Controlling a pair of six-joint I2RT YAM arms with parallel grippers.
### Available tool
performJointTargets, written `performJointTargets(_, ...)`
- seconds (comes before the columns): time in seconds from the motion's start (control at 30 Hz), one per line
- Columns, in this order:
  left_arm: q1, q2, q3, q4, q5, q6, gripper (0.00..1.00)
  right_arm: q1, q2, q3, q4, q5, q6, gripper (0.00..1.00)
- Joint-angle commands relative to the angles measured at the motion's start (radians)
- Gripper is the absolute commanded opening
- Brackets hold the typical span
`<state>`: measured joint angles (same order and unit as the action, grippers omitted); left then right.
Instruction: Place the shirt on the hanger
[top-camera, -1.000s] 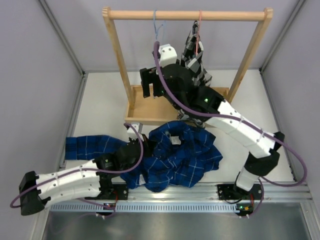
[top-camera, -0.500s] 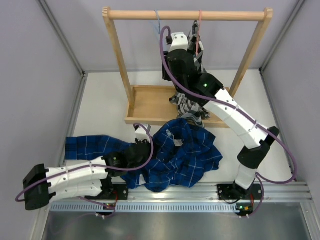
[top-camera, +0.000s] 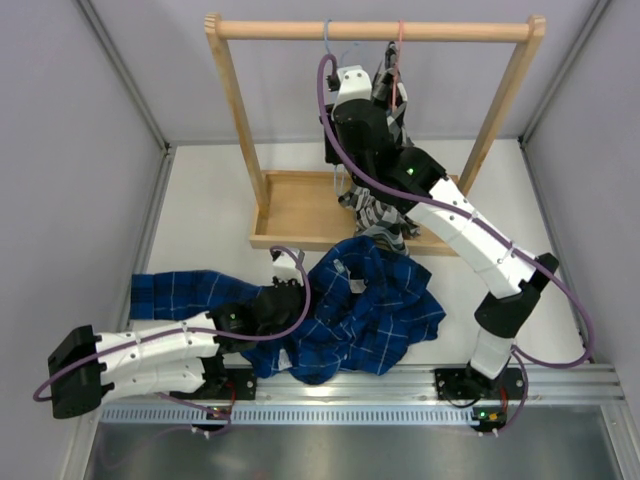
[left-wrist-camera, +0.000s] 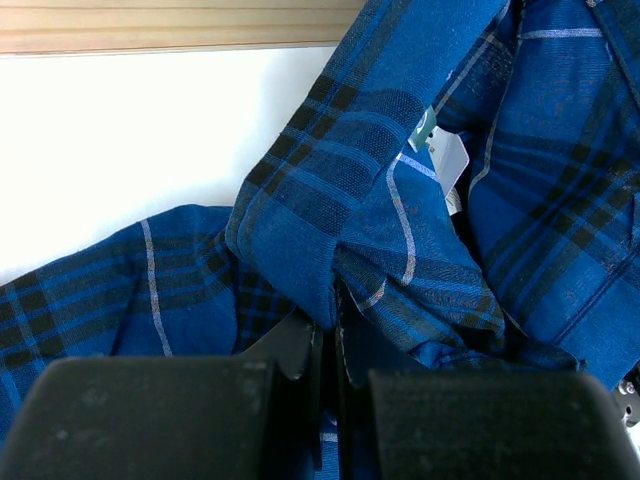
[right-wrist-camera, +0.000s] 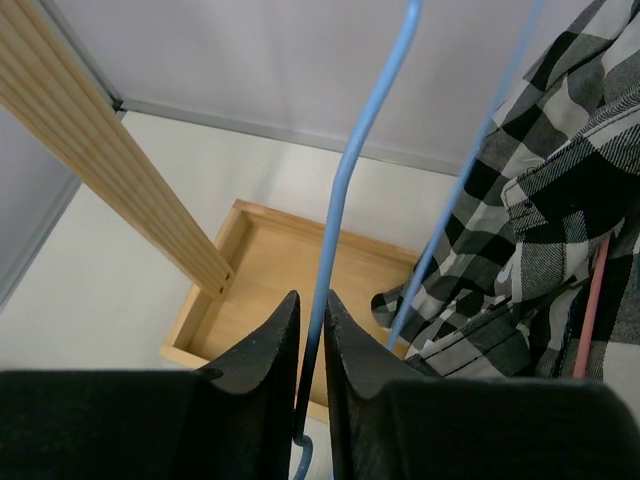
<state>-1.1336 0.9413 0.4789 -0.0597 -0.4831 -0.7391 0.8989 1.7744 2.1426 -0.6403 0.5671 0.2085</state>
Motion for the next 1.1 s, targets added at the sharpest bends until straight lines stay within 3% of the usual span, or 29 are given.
performJointTargets(0.0,-0.003,0.002,0.041,0.05,0.014,-0.014,0.0,-0.009,-0.001,0.01,-0.001,-0.033,-0.014,0.14)
performJointTargets(0.33,-0.003,-0.018,0.032,0.049,0.009,-0.009,0.0,-0.008,-0.039,-0.095,0.034,-0.032,-0.02,0.15)
performJointTargets(0.63,-0.003,-0.016,0.03,0.083,0.015,-0.013,0.0,-0.005,-0.079,-0.11,0.041,-0.03,-0.044,0.12)
performJointTargets(0.8,-0.003,-0.012,0.032,0.083,0.017,-0.009,0.0,-0.005,-0.089,-0.105,0.045,-0.024,-0.076,0.16)
performJointTargets(1.07,-0.003,-0.016,0.032,0.083,0.014,-0.011,0.0,-0.005,-0.085,-0.11,0.054,-0.03,-0.144,0.0)
